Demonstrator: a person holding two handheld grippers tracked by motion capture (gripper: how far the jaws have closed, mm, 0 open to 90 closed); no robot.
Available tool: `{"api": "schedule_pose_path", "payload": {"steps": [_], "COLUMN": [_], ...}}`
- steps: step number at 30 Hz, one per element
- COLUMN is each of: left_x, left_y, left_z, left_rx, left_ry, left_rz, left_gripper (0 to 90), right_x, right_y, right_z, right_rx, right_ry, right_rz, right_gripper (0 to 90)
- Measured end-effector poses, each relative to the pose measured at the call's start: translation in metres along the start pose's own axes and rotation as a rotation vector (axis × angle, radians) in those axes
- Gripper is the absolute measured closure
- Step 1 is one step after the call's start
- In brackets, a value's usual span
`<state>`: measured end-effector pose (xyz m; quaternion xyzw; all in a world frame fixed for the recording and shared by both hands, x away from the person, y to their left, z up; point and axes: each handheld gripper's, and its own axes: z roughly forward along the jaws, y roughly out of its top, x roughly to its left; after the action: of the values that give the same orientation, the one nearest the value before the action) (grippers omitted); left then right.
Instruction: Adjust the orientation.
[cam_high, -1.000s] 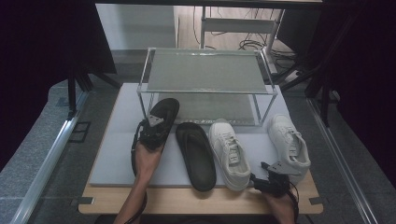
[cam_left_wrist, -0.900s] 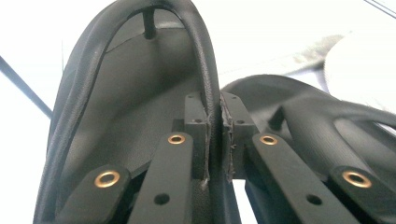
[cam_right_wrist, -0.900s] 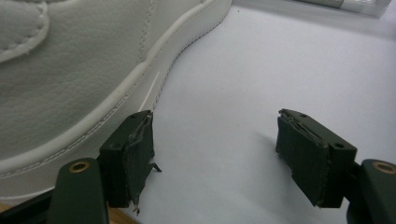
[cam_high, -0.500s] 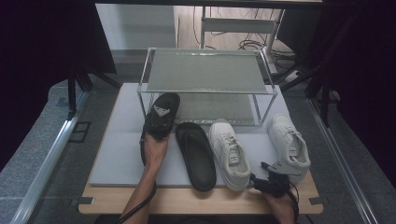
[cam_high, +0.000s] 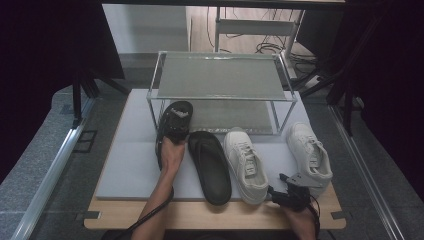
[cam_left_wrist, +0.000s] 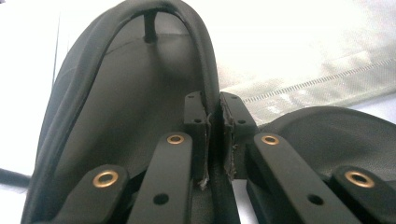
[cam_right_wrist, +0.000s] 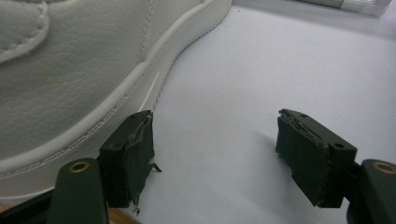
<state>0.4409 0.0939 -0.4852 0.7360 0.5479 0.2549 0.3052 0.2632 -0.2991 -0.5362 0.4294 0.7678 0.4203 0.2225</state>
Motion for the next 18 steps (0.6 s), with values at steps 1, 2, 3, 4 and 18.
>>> {"api": "schedule_pose_path", "payload": {"steps": [1,2,3,4,18], "left_x": [0.0,0.001,0.002,0.003,0.017], "left_y": [0.0,0.001,0.001,0.0,-0.012], "left_z": [0.0,-0.001,-0.002,-0.003,-0.044], "left_rx": [0.003,0.005,0.008,0.002,-0.069], "left_ry": [-0.002,-0.006,-0.011,-0.017,-0.122], "left_rz": [-0.001,-0.002,-0.001,-0.006,-0.014], "left_gripper": [81.6,81.3,81.0,80.9,71.8], "right_x": [0.0,0.0,0.0,0.0,0.0], "right_y": [0.0,0.0,0.0,0.0,0.0], "right_z": [0.0,0.0,0.0,0.0,0.0], "right_rx": [0.001,0.001,0.001,0.001,0.001], "right_ry": [0.001,0.001,0.001,0.001,0.0], "right_rz": [0.0,0.0,0.0,0.0,0.001], "right_gripper": [27.6,27.6,27.6,27.6,27.7]}}
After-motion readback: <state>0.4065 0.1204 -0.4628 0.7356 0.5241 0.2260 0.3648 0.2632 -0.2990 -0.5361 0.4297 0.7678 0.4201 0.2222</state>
